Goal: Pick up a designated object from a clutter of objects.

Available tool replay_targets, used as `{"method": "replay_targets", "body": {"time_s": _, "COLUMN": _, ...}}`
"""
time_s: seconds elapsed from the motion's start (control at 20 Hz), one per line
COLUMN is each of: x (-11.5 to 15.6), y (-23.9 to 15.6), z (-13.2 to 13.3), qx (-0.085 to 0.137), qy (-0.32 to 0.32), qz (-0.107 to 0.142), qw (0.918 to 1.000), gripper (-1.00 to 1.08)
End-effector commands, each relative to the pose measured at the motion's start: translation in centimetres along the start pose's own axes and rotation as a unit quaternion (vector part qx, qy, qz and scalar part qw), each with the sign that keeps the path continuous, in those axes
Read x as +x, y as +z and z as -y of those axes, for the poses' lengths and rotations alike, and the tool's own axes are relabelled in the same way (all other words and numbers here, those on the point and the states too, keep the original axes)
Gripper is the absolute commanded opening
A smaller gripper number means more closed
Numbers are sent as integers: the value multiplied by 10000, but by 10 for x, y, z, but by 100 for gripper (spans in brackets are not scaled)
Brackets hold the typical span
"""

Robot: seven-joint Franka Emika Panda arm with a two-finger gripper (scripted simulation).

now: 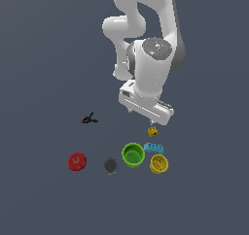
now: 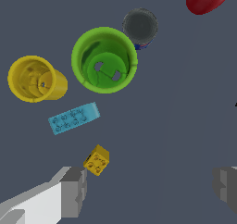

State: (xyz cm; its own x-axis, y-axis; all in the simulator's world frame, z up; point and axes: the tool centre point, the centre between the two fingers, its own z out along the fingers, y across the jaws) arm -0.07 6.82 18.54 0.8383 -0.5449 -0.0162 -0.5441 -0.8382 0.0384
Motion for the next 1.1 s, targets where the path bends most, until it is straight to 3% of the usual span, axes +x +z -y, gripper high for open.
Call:
{"method": "replay_targets", "body": {"time_s": 0.0, "x": -4, "y": 9, "z": 6, "qx": 15, "qy": 266, "qz": -10, "qw": 9996, "gripper": 100}}
{"method": "replay_targets", "body": {"time_s": 0.5, "x": -22, "y": 45, "z": 28, "qx": 77, "qy": 1300, "qz": -31, "qw": 9915, "gripper": 100}}
{"method": "replay_targets", "body": {"time_s": 1.05, "x": -45, "y": 84, "z": 49, "qx": 151, "qy": 2418, "qz": -31, "qw": 9702, "gripper": 100}}
